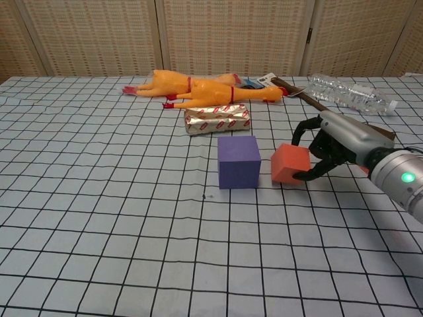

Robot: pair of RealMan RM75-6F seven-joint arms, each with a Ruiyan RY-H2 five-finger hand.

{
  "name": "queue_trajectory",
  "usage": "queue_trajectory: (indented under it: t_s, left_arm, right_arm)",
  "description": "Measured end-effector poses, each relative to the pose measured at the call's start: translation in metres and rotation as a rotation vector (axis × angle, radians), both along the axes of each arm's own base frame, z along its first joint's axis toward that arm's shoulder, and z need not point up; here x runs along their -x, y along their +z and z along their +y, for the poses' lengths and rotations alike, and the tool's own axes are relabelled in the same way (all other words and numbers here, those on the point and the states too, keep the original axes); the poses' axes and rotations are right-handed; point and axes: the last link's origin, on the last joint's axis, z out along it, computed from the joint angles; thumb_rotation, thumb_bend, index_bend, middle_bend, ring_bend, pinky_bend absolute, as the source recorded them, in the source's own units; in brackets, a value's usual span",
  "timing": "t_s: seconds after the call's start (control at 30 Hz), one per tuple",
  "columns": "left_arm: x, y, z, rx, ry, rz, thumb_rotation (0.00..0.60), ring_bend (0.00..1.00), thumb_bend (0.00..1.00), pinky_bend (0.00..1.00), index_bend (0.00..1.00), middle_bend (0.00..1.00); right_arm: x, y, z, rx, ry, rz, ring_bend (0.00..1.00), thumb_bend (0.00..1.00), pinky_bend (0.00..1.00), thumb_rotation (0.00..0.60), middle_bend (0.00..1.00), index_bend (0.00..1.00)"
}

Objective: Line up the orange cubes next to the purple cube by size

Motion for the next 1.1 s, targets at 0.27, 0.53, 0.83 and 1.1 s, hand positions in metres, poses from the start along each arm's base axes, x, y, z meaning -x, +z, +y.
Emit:
queue_trajectory:
  t_s: [0.27,0.53,0.83,1.1]
  left_arm:
    - [0.0,0.0,0.0,0.002,0.001,0.005,0.6,0.38,0.45,0.55,0.36,0.49]
    - [0.0,-0.002,-0.001,0.01,0.002,0.011,0.6,0.38,0.45,0.55,0.36,0.49]
    - [0.001,-0.002,-0.001,0.014,0.003,0.015,0.6,0.38,0.45,0.55,0.36,0.49]
    - [0.002,-0.003,-0.001,0.021,0.007,0.013,0.6,0.38,0.45,0.55,0.36,0.49]
  right_arm:
    - [0.001,-0.006,-0.002,-0.01,-0.005,-0.004,0.92,0.14,0.9,0.6,0.94,0.68]
    - [-0.002,-0.01,-0.005,-0.012,-0.005,-0.032,0.92,0.14,0.9,0.6,0.94,0.69]
    - [-0.006,-0.011,-0.006,-0.008,0.005,-0.041,0.92,0.15,0.9,0.6,0.94,0.69]
    - [-0.002,-0.011,-0.006,-0.004,0.009,-0.009,0.92,0.14,0.9,0.6,0.94,0.69]
